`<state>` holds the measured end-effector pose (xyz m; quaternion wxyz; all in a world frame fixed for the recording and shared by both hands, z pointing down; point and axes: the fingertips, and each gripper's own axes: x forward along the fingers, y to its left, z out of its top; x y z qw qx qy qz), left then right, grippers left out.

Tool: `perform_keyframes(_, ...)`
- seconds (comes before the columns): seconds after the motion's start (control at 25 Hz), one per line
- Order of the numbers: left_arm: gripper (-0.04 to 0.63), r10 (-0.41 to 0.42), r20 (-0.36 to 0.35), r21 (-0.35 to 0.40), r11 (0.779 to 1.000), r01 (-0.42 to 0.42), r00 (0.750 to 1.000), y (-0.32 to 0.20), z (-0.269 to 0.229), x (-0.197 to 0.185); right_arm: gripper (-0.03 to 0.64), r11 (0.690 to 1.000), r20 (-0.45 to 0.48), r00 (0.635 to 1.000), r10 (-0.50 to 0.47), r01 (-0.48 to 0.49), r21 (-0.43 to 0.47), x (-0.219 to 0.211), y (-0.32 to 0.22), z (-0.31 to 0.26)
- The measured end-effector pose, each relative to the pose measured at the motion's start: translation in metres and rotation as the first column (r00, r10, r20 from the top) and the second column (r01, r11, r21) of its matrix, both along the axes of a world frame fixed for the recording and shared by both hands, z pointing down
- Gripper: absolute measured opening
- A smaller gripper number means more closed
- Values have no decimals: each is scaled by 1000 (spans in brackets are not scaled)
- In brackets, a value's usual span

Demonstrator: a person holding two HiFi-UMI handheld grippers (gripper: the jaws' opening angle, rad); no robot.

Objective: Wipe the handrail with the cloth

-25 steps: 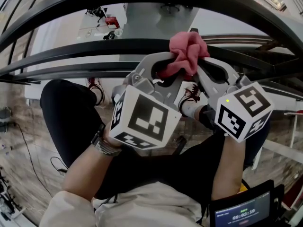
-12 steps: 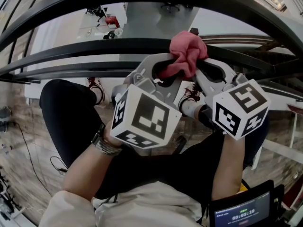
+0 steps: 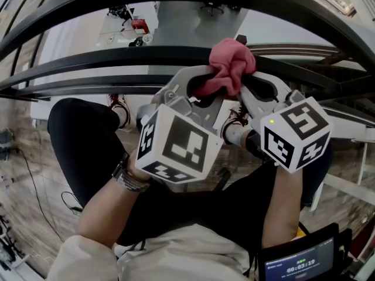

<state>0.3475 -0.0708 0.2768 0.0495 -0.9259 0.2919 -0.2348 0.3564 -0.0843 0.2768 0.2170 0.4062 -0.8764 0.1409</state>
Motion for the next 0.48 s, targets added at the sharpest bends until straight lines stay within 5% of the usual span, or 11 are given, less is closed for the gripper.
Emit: perform_keyframes(0.48, 34, -19, -5, -1, 1000, 19, 1000, -2, 0, -9, 2, 1000, -10, 1000, -22, 22, -5, -9, -1, -1)
